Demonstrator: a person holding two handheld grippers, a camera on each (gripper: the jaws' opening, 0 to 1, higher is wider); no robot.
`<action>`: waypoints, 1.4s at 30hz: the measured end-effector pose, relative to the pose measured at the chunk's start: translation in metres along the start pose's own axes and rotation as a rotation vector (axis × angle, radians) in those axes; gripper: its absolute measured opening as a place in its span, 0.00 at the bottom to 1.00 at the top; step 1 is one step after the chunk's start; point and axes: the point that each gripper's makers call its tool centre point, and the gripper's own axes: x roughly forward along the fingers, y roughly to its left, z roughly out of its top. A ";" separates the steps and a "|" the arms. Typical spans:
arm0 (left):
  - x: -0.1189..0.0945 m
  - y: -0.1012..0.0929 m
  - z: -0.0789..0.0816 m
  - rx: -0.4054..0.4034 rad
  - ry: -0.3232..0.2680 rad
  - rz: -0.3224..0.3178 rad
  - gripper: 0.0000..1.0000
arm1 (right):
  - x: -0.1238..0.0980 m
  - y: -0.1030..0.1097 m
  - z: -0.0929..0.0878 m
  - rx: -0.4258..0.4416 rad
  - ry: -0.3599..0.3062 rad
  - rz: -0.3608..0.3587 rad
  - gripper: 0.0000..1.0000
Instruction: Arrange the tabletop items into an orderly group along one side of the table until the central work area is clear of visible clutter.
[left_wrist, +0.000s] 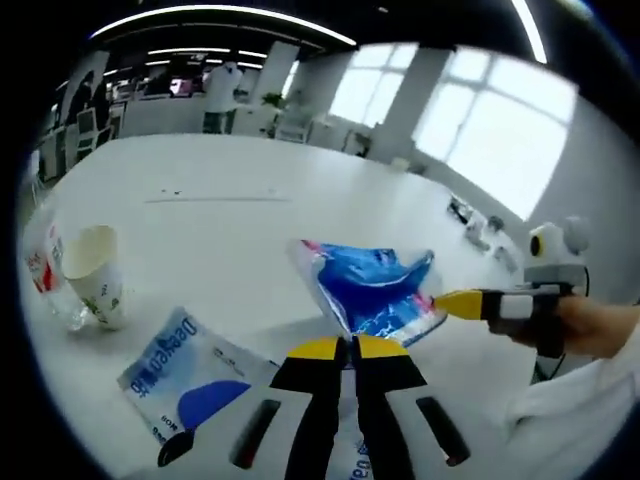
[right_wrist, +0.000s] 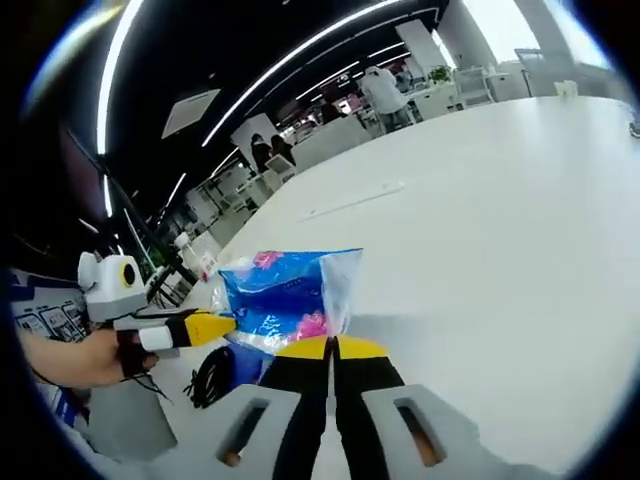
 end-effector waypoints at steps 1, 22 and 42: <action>0.004 -0.002 0.000 0.002 0.002 -0.005 0.00 | -0.001 -0.004 0.001 0.006 -0.004 -0.007 0.00; 0.078 -0.010 0.003 0.015 0.098 -0.043 0.00 | 0.017 -0.066 0.017 0.056 0.003 -0.083 0.00; 0.104 0.017 -0.025 -0.040 0.186 0.021 0.00 | 0.059 -0.088 0.005 0.069 0.057 -0.088 0.00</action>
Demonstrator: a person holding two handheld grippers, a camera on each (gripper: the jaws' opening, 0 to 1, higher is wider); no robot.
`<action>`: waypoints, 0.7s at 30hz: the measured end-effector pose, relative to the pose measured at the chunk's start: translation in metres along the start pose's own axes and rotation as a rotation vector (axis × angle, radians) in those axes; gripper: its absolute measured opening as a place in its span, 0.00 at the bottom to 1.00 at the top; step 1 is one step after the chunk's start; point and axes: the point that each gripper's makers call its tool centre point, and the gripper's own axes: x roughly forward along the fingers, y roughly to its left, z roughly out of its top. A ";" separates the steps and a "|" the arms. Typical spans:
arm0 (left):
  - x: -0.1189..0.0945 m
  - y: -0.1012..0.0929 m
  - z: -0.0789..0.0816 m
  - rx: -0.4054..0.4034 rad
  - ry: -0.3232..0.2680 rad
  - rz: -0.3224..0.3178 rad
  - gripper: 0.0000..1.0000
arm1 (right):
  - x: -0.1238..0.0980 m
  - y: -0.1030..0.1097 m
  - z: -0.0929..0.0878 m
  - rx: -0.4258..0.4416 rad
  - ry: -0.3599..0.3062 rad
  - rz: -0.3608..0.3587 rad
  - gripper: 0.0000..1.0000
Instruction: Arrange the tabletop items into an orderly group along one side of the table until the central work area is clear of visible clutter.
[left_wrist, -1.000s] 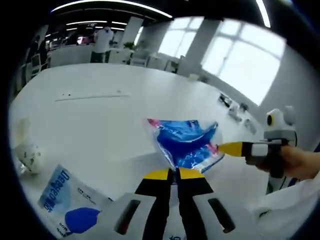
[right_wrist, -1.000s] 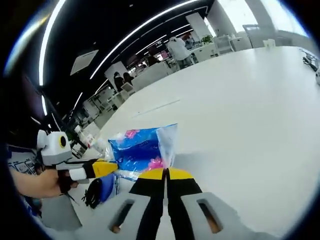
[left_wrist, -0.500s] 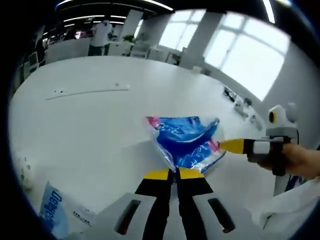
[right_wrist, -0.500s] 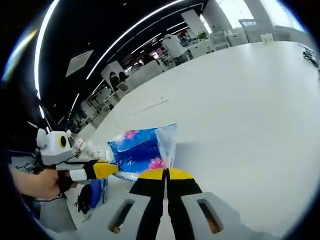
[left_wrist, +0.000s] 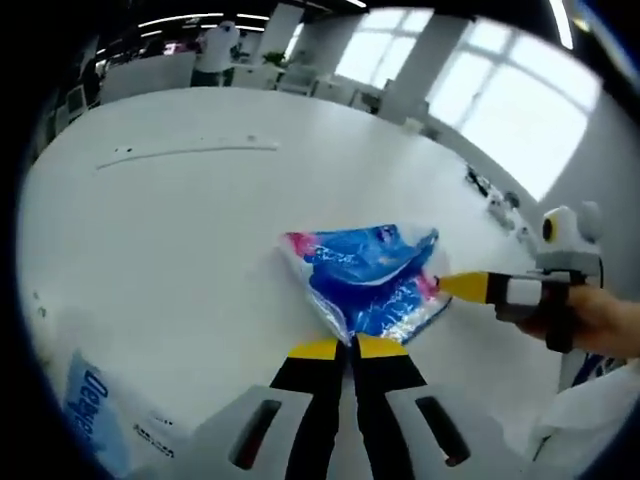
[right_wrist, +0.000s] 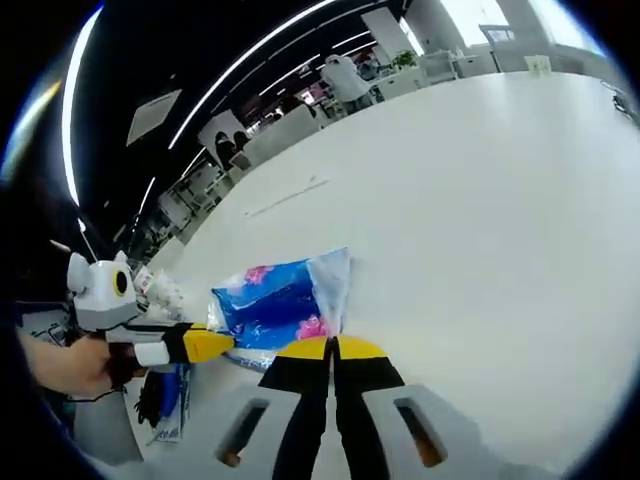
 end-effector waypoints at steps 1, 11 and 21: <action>-0.001 0.001 0.000 -0.002 -0.001 0.001 0.00 | 0.001 0.001 0.000 -0.008 -0.002 -0.001 0.00; -0.001 0.003 0.004 -0.005 -0.028 -0.005 0.00 | 0.000 -0.001 -0.001 -0.001 -0.009 -0.008 0.00; -0.002 0.006 0.004 -0.051 -0.030 -0.010 0.00 | 0.001 -0.002 -0.004 -0.013 -0.008 -0.016 0.00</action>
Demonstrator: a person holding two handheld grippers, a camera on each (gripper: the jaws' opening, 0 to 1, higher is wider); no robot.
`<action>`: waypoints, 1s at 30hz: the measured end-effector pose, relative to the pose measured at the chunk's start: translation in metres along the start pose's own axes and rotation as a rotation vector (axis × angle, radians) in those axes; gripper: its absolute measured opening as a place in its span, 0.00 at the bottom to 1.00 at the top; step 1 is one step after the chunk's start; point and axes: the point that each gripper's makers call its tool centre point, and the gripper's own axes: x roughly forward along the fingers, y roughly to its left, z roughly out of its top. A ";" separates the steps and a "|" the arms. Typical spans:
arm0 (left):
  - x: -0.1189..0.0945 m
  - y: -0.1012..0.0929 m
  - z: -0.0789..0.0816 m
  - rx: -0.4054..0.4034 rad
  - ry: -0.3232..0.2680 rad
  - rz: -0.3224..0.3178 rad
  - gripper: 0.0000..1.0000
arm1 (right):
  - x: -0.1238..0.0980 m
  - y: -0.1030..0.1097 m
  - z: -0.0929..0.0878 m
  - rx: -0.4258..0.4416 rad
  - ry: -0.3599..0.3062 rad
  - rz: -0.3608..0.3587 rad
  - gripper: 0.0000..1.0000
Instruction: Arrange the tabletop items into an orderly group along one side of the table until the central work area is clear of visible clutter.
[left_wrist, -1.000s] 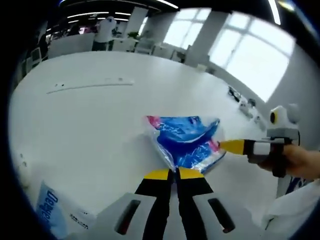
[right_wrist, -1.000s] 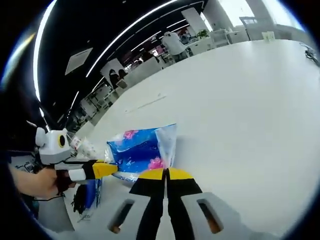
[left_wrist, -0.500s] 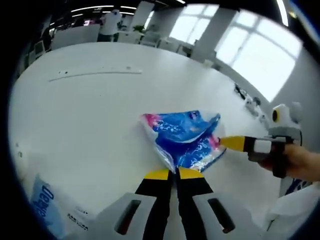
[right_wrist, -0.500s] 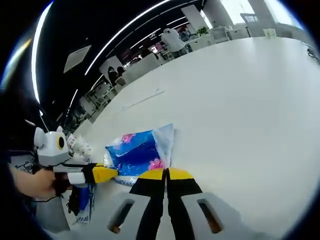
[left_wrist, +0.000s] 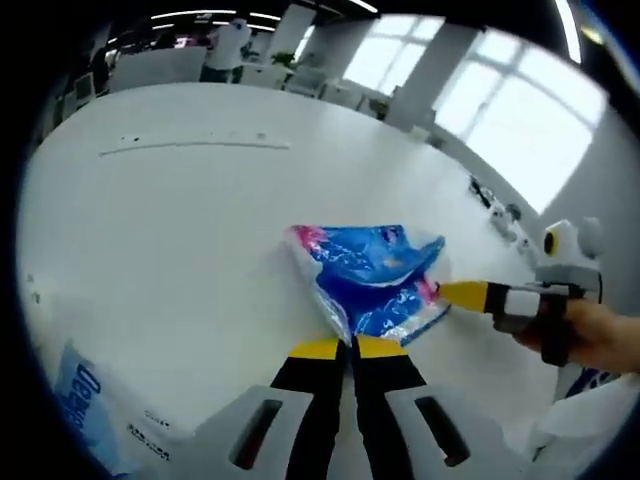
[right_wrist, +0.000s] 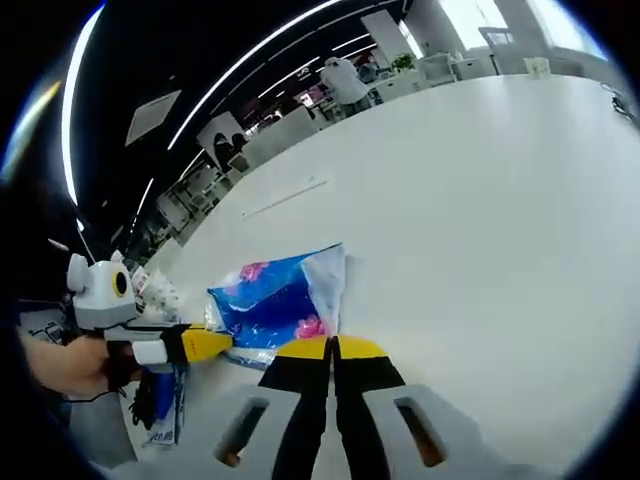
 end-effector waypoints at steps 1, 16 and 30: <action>0.000 0.000 0.000 0.002 -0.001 -0.001 0.00 | 0.000 0.000 -0.002 -0.002 0.005 -0.004 0.00; 0.000 0.001 -0.003 -0.104 -0.001 0.010 0.00 | 0.000 0.001 -0.001 -0.037 0.002 -0.029 0.00; -0.005 -0.008 0.000 0.153 -0.021 0.043 0.29 | 0.000 0.000 -0.001 -0.038 -0.014 -0.044 0.00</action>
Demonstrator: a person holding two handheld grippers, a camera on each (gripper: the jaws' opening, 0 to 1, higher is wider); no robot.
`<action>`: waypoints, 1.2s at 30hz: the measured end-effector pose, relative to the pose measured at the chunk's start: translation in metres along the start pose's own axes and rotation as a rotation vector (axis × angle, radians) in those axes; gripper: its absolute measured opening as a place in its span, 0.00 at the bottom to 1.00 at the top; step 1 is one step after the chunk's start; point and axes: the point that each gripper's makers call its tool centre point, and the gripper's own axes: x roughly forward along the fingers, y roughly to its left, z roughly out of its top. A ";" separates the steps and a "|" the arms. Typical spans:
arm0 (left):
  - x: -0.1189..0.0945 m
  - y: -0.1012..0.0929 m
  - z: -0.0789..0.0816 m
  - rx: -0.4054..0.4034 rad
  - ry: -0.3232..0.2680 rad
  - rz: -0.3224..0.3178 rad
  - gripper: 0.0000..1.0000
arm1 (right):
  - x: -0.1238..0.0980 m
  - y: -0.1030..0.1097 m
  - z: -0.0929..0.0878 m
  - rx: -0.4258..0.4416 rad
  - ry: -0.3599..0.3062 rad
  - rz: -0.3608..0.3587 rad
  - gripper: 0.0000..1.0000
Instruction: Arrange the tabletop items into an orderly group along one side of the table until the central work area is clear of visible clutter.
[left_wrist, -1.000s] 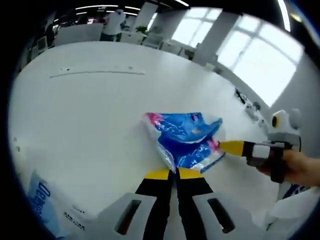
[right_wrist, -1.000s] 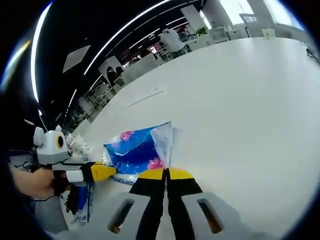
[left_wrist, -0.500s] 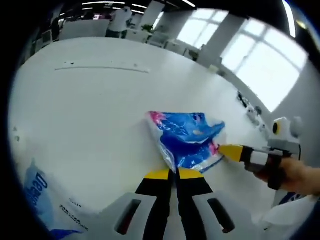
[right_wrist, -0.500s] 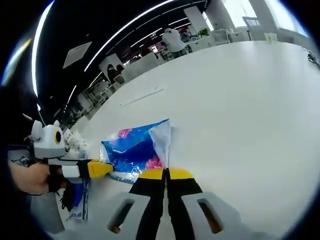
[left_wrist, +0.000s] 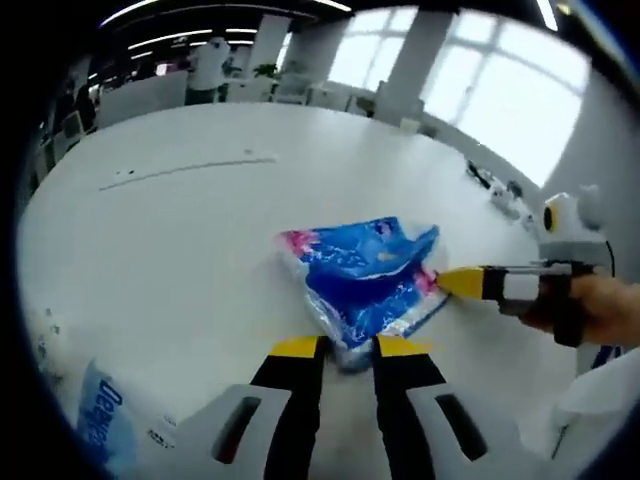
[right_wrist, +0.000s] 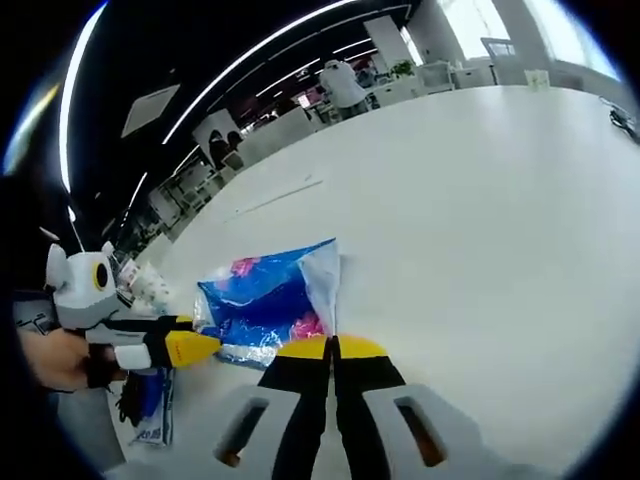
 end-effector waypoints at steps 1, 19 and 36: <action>0.000 0.002 0.000 0.000 -0.003 -0.002 0.36 | 0.000 0.000 0.000 -0.002 0.000 0.002 0.00; -0.071 0.020 0.014 -0.043 -0.141 0.084 0.60 | -0.027 0.011 0.016 0.025 -0.099 -0.006 0.23; -0.114 0.038 0.022 -0.034 -0.230 0.084 0.71 | -0.069 0.044 -0.005 0.076 -0.120 0.026 0.40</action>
